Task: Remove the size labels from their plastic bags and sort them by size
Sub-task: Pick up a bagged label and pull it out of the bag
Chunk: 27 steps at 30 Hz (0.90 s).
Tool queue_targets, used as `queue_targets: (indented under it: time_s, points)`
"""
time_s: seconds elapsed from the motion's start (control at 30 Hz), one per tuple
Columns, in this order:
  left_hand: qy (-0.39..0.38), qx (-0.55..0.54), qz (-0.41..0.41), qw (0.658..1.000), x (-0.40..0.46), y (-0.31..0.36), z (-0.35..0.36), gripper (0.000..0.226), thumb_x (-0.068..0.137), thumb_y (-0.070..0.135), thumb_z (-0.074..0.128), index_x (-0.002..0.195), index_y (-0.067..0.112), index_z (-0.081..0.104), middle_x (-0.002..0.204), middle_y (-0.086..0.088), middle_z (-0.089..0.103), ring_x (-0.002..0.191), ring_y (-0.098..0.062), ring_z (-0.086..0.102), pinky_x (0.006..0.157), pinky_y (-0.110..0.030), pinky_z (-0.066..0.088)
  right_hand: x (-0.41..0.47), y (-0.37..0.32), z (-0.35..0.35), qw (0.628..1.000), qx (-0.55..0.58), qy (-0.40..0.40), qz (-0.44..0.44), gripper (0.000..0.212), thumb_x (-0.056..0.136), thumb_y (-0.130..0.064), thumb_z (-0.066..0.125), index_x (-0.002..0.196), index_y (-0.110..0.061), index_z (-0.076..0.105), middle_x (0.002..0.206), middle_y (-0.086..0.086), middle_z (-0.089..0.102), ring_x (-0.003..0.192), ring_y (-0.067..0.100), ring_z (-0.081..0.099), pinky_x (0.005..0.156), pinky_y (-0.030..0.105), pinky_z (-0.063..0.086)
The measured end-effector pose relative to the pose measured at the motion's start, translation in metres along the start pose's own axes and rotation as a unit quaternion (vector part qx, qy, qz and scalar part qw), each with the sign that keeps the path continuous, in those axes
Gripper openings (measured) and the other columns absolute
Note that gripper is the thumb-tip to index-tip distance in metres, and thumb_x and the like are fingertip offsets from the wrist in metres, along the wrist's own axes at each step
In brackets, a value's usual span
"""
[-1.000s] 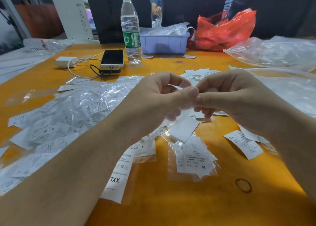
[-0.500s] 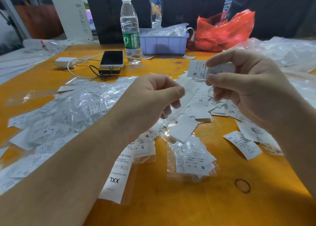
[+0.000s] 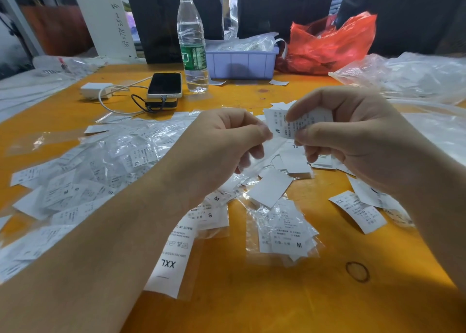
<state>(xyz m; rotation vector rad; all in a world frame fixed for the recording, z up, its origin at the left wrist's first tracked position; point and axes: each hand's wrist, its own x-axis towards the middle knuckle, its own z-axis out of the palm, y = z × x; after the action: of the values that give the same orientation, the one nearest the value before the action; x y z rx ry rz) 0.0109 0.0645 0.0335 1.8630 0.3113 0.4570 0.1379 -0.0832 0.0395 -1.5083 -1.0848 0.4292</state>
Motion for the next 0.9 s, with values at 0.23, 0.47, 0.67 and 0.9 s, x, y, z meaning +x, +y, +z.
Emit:
queue_targets:
  time_s: [0.23, 0.47, 0.67, 0.9]
  points:
    - [-0.003, -0.002, -0.006, 1.0, 0.0005, 0.0007, 0.0, 0.023, 0.094, 0.016, 0.056, 0.074, 0.012, 0.067, 0.056, 0.004, 0.061, 0.049, -0.007, 0.05, 0.052, -0.02, 0.047, -0.0008, 0.0003, 0.001, 0.999, -0.038, 0.033, -0.004, 0.035, 0.083, 0.006, 0.066, 0.106, -0.021, 0.067, 0.074, -0.007, 0.07, 0.062, 0.016, 0.058, 0.063, 0.03, 0.059]
    - [-0.007, -0.012, -0.006, 1.0, 0.0014, 0.0007, 0.0001, 0.033, 0.097, 0.019, 0.051, 0.068, 0.012, 0.064, 0.056, 0.002, 0.06, 0.051, -0.008, 0.05, 0.05, -0.019, 0.046, -0.0017, -0.0014, 0.0015, 0.993, -0.098, 0.053, -0.034, 0.034, 0.084, 0.006, 0.066, 0.094, -0.026, 0.069, 0.078, -0.01, 0.069, 0.065, 0.011, 0.059, 0.061, 0.026, 0.058]
    - [-0.01, -0.018, -0.001, 1.0, 0.0009, 0.0002, 0.0008, 0.037, 0.099, 0.024, 0.05, 0.065, 0.012, 0.06, 0.052, 0.004, 0.057, 0.048, -0.007, 0.049, 0.048, -0.018, 0.044, -0.0032, -0.001, 0.0047, 0.986, -0.134, 0.087, -0.048, 0.033, 0.084, 0.003, 0.065, 0.091, -0.029, 0.069, 0.085, -0.005, 0.067, 0.064, 0.007, 0.057, 0.059, 0.028, 0.058]
    - [-0.016, 0.003, 0.007, 1.0, 0.0, 0.0002, 0.0005, 0.032, 0.097, 0.026, 0.055, 0.068, 0.012, 0.06, 0.053, 0.006, 0.058, 0.048, -0.005, 0.048, 0.05, -0.019, 0.045, -0.001, -0.0016, 0.0032, 0.993, -0.047, 0.095, -0.043, 0.026, 0.072, -0.002, 0.069, 0.087, -0.023, 0.072, 0.078, -0.005, 0.069, 0.06, 0.013, 0.056, 0.056, 0.03, 0.056]
